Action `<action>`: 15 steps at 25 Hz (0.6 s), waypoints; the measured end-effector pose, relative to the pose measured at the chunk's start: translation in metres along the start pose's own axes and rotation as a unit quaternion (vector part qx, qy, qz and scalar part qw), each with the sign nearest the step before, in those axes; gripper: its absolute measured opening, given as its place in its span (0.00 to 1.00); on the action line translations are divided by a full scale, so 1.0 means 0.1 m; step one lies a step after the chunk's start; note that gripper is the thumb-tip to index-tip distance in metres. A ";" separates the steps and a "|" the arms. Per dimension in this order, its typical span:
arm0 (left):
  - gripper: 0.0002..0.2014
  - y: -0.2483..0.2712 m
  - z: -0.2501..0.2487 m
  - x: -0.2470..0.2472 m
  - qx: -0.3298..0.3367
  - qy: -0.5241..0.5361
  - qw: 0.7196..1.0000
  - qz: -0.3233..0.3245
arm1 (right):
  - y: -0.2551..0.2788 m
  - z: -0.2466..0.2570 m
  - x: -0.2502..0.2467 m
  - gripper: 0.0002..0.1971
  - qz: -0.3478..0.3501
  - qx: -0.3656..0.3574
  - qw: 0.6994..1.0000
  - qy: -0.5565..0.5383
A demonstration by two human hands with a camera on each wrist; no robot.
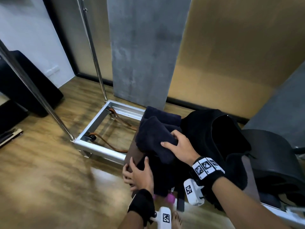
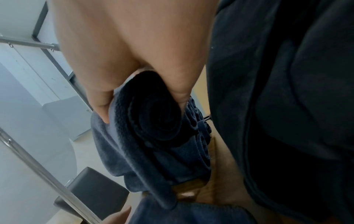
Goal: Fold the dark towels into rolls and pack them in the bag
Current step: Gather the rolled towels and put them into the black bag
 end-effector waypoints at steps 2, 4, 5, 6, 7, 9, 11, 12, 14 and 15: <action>0.32 -0.01 0.06 0.01 -0.003 -0.003 1.000 0.000 | 0.02 -0.02 -0.02 0.17 -0.012 0.004 1.000 -0.025; 0.30 -0.03 -0.05 0.05 -0.008 0.003 1.000 0.011 | 0.02 0.00 -0.06 0.17 -0.019 0.003 0.999 -0.038; 0.29 -0.03 -0.12 0.08 -0.010 0.006 1.000 0.017 | 0.02 0.00 -0.07 0.17 -0.021 0.002 0.999 -0.042; 0.29 -0.02 -0.17 0.11 -0.010 0.010 1.000 0.024 | 0.02 0.01 -0.07 0.17 -0.021 0.003 0.999 -0.044; 0.28 -0.01 -0.20 0.13 -0.011 0.014 0.999 0.029 | 0.03 0.00 -0.06 0.17 -0.020 0.005 0.999 -0.044; 0.27 0.03 -0.21 0.19 -0.008 0.029 0.999 0.031 | 0.05 -0.02 -0.03 0.17 -0.017 0.009 0.999 -0.041; 0.26 0.04 -0.15 0.21 0.008 0.041 0.999 0.016 | 0.09 -0.06 0.01 0.18 -0.007 0.017 0.999 -0.042; 0.26 0.04 -0.11 0.23 0.022 0.041 0.999 0.009 | 0.11 -0.08 0.03 0.18 -0.004 0.019 0.999 -0.044; 0.24 -0.01 -0.07 0.23 0.050 0.045 0.998 -0.007 | 0.14 -0.11 0.04 0.18 0.000 0.025 0.999 -0.047; 0.21 -0.04 -0.06 0.23 0.064 0.055 0.996 -0.017 | 0.14 -0.12 0.04 0.18 0.000 0.029 0.998 -0.048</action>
Point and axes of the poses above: each hand's wrist, its own y-axis away from the middle knuckle, its own x-axis out of the palm, z = x × y, the point moved 10 cm from there along -y, towards the middle knuckle, and after that the axes turned 2 degrees about -x, right-handed, at the moved point
